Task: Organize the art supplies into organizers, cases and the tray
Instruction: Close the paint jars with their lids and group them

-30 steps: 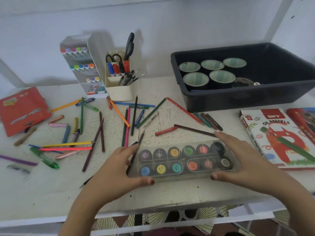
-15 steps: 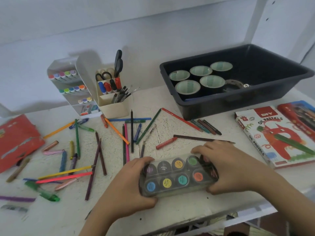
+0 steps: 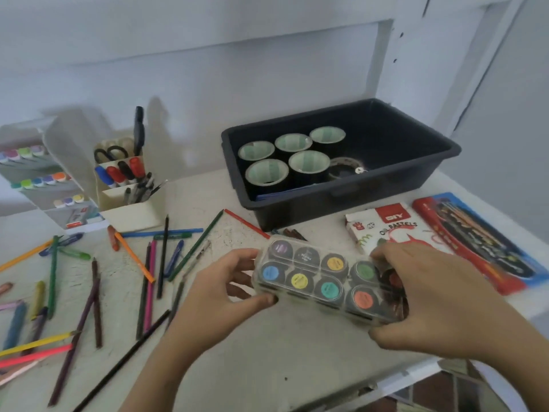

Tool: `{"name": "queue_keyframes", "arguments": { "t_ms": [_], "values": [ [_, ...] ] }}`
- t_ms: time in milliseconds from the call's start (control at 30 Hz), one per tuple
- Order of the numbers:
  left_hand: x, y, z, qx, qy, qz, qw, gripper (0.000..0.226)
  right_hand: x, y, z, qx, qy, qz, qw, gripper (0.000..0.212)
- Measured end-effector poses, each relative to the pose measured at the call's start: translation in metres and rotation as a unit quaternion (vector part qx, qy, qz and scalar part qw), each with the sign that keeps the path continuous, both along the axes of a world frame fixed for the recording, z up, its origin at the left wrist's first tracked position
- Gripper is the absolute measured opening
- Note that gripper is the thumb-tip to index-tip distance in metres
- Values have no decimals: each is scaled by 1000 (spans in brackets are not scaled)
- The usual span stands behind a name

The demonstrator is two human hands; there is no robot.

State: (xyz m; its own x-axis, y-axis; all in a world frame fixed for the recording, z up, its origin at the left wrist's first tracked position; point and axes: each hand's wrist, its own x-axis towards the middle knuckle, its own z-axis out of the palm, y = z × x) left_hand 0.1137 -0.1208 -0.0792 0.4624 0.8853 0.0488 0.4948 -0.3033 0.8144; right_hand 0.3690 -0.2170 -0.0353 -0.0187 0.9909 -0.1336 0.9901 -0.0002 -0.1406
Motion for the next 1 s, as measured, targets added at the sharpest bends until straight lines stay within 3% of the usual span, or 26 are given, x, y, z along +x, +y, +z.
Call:
{"name": "queue_keyframes", "arguments": {
  "t_ms": [233, 567, 1000],
  "values": [
    [134, -9, -5, -34, -75, 54, 995, 30, 85, -25, 12, -1, -56, -141, 988, 68],
    [283, -4, -2, -121, -104, -48, 986, 62, 170, -33, -5, 56, -13, -335, 941, 66],
    [333, 14, -9, -176, -52, -38, 982, 79, 194, -21, -38, 63, 2, -315, 947, 73]
  ]
}}
